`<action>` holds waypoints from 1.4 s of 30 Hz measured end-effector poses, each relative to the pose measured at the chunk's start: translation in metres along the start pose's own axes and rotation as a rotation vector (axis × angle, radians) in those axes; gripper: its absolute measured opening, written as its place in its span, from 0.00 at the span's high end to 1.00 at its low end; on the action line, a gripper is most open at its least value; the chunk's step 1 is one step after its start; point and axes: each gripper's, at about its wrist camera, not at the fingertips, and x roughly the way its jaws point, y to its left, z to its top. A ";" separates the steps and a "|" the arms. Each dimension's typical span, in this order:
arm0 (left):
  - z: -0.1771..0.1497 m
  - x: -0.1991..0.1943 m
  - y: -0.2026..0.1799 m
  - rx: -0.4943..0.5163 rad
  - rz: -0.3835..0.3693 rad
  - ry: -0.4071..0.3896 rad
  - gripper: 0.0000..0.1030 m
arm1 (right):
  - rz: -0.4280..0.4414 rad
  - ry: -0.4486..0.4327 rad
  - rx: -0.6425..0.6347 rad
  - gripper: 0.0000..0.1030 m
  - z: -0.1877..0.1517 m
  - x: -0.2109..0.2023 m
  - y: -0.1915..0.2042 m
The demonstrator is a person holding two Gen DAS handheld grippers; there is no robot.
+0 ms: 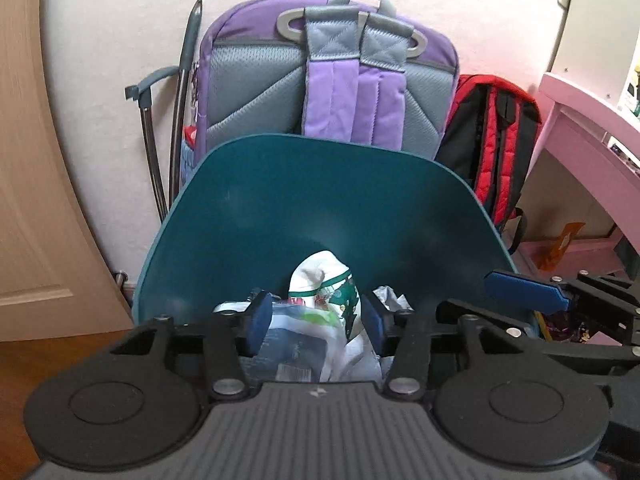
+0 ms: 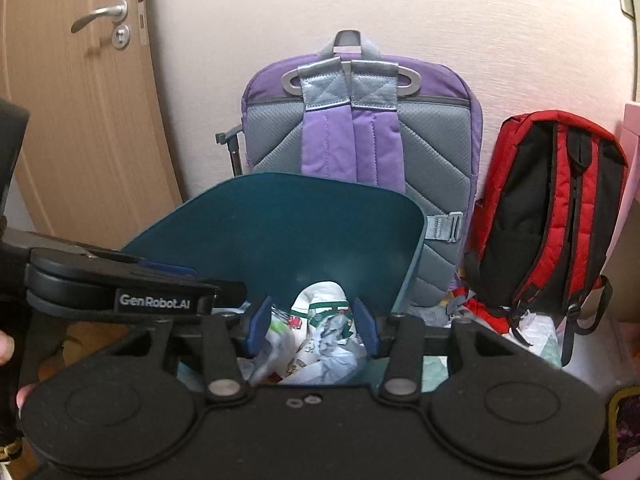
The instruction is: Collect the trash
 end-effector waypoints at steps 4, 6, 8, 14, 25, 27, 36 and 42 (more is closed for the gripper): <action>-0.002 -0.015 -0.001 0.004 0.018 -0.036 0.34 | 0.015 -0.012 0.029 0.52 0.000 -0.011 -0.002; -0.004 -0.024 -0.002 0.006 0.021 -0.055 0.33 | 0.012 -0.020 0.025 0.51 -0.001 -0.018 0.000; -0.008 -0.033 -0.003 0.014 0.028 -0.069 0.33 | 0.015 -0.031 0.027 0.50 -0.002 -0.026 0.001; -0.017 -0.066 -0.010 0.051 0.043 -0.125 0.33 | 0.024 -0.077 0.028 0.48 -0.003 -0.053 0.006; -0.039 -0.130 -0.021 0.077 0.012 -0.227 0.21 | 0.052 -0.167 0.022 0.46 -0.008 -0.106 0.016; -0.043 -0.139 -0.021 0.078 0.007 -0.241 0.18 | 0.053 -0.185 0.013 0.46 -0.010 -0.116 0.018; -0.067 -0.177 -0.026 0.090 0.020 -0.298 0.09 | 0.074 -0.220 -0.002 0.45 -0.023 -0.147 0.027; -0.080 -0.197 -0.025 0.060 0.006 -0.321 0.09 | 0.089 -0.232 -0.021 0.45 -0.031 -0.164 0.036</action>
